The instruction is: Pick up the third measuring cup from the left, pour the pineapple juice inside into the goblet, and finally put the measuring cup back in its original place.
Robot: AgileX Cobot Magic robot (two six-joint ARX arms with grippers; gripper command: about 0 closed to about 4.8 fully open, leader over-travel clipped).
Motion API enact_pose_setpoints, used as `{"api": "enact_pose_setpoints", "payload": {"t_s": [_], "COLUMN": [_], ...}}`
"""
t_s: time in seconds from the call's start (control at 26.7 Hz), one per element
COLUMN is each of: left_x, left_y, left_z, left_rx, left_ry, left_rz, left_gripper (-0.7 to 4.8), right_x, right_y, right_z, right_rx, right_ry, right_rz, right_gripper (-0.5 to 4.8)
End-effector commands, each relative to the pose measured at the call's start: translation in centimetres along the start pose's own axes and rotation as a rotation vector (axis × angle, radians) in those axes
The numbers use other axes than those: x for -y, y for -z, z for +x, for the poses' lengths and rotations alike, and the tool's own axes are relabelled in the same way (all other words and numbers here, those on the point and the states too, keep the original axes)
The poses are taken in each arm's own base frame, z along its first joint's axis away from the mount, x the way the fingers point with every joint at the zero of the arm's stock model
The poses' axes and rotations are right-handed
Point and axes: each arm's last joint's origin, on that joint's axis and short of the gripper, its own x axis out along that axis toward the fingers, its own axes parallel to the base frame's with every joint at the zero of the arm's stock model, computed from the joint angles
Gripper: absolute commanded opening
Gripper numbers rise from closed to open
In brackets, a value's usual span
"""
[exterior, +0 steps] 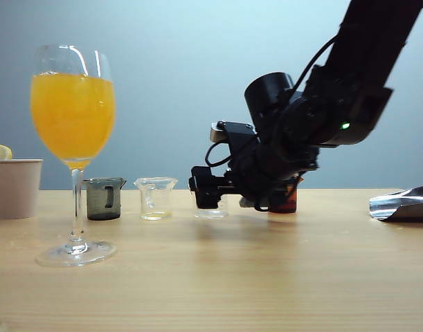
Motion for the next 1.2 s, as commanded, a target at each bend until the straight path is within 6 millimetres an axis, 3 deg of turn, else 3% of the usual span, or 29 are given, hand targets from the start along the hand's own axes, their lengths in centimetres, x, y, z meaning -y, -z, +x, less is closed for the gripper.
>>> {"api": "enact_pose_setpoints", "payload": {"t_s": [0.04, 0.11, 0.15, 0.6, 0.94, 1.2], "left_x": [0.0, 0.0, 0.1, 0.1, 1.0, 1.6], "left_y": [-0.2, -0.2, -0.2, -0.5, 0.5, 2.0], "left_z": [-0.1, -0.1, -0.1, -0.3, -3.3, -4.5], "left_rx": [0.019, 0.019, 0.020, 0.052, 0.213, 0.268], "left_ry": [0.003, 0.007, 0.007, 0.003, -0.072, -0.082], "left_rz": [0.010, 0.003, 0.003, -0.100, -0.047, -0.069], "left_gripper": [-0.06, -0.06, -0.06, -0.05, -0.06, -0.06], "right_x": [-0.1, -0.1, -0.2, -0.1, 0.1, 0.4], "right_y": [-0.3, -0.4, -0.5, -3.6, -5.6, -4.9], "right_z": [-2.2, -3.8, -4.8, -12.3, -20.2, -25.5], "right_rx": [0.000, -0.006, -0.013, -0.220, -0.101, -0.052], "right_ry": [-0.024, -0.081, -0.110, -0.102, -0.136, -0.154], "right_rz": [0.031, 0.031, 0.030, 0.026, 0.023, -0.007], "right_gripper": [3.82, 1.38, -0.17, -0.04, -0.04, -0.04]}}
